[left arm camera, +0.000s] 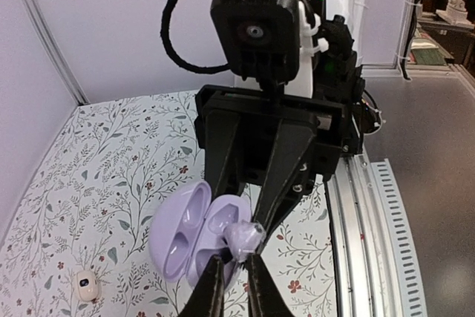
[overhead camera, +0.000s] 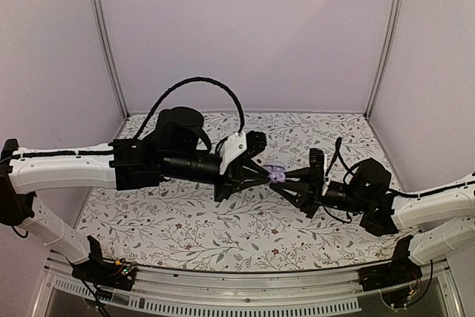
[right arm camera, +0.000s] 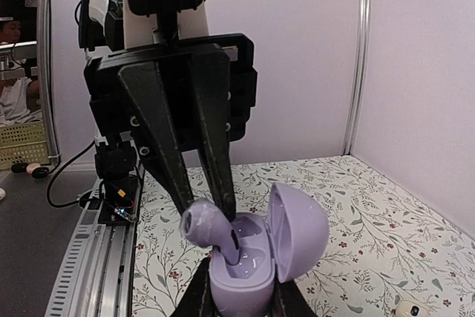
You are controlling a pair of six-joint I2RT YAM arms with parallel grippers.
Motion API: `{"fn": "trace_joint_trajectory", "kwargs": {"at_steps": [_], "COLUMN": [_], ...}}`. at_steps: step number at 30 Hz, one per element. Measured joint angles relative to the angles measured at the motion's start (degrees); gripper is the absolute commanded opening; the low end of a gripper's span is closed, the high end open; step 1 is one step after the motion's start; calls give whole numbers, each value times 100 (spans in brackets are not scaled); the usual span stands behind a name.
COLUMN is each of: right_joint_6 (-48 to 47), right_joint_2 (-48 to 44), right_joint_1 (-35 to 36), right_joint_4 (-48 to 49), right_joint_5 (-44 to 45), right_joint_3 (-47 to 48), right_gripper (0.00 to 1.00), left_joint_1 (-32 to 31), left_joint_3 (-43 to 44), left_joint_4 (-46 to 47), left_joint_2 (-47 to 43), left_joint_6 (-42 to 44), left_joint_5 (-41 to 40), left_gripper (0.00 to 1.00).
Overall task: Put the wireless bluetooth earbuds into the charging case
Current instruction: Adjust the right earbud in the right side groove of the charging case.
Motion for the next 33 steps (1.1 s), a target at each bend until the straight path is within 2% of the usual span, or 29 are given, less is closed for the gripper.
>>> {"fn": "trace_joint_trajectory", "kwargs": {"at_steps": [33], "right_joint_6": [103], "right_joint_2": [168], "right_joint_1": [-15], "right_joint_4": [-63], "right_joint_5": [109], "right_joint_3": [90], "right_gripper": [0], "left_joint_1": [-120], "left_joint_3": [133], "left_joint_4": [111], "left_joint_2": [249], "left_joint_6": [-367], "left_joint_5": [-588], "left_gripper": [25]}}
